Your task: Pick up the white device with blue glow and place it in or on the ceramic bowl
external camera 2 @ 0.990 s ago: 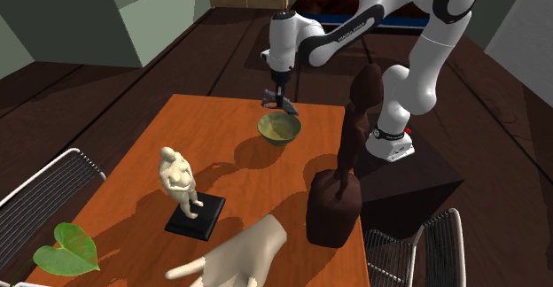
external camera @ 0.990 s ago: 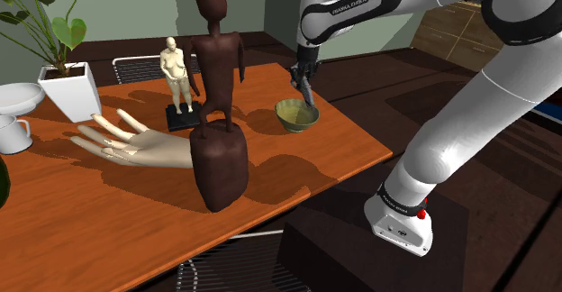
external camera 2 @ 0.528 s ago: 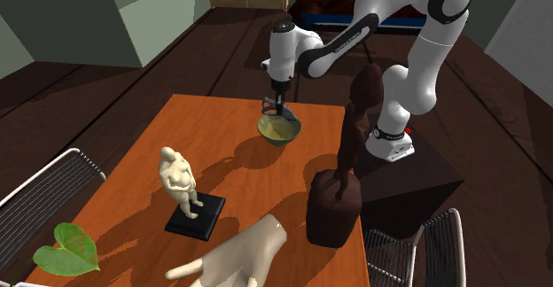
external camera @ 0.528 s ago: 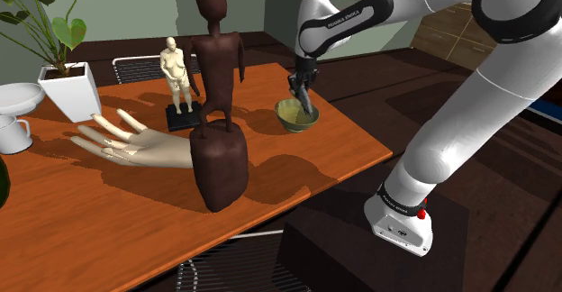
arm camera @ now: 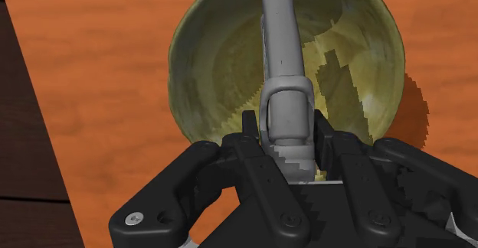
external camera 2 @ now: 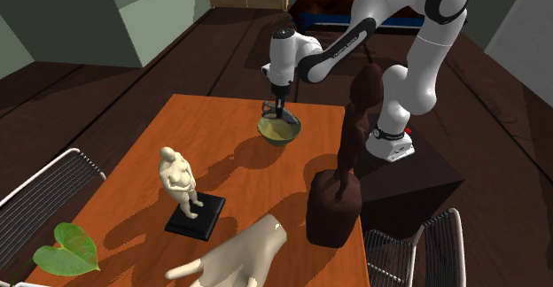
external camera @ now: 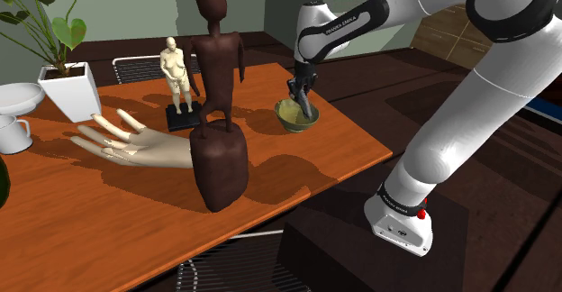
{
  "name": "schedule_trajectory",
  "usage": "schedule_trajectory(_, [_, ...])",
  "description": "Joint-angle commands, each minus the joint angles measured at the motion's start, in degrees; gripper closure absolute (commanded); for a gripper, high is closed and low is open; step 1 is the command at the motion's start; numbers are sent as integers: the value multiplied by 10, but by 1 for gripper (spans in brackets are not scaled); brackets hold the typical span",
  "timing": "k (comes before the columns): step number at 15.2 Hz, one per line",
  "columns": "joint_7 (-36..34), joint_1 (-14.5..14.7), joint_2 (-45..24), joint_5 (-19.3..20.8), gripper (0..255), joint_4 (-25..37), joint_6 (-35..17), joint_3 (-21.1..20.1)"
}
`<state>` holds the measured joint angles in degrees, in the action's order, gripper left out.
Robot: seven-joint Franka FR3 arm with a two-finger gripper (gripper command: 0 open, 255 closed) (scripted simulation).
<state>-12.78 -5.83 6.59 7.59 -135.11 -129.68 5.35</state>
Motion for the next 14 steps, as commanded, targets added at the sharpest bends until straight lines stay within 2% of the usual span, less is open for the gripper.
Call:
schedule_trajectory(1, [0,0,0,0,255,0,0,0])
schedule_trajectory(2, [0,0,0,0,255,0,0,0])
schedule_trajectory(3, [0,0,0,0,0,0,0,0])
schedule_trajectory(8, [0,0,0,0,0,0,0,0])
schedule_trajectory(12, [1,4,37,-4,0,38,75,-5])
schedule_trajectory(14, [1,4,37,-4,0,38,75,-5])
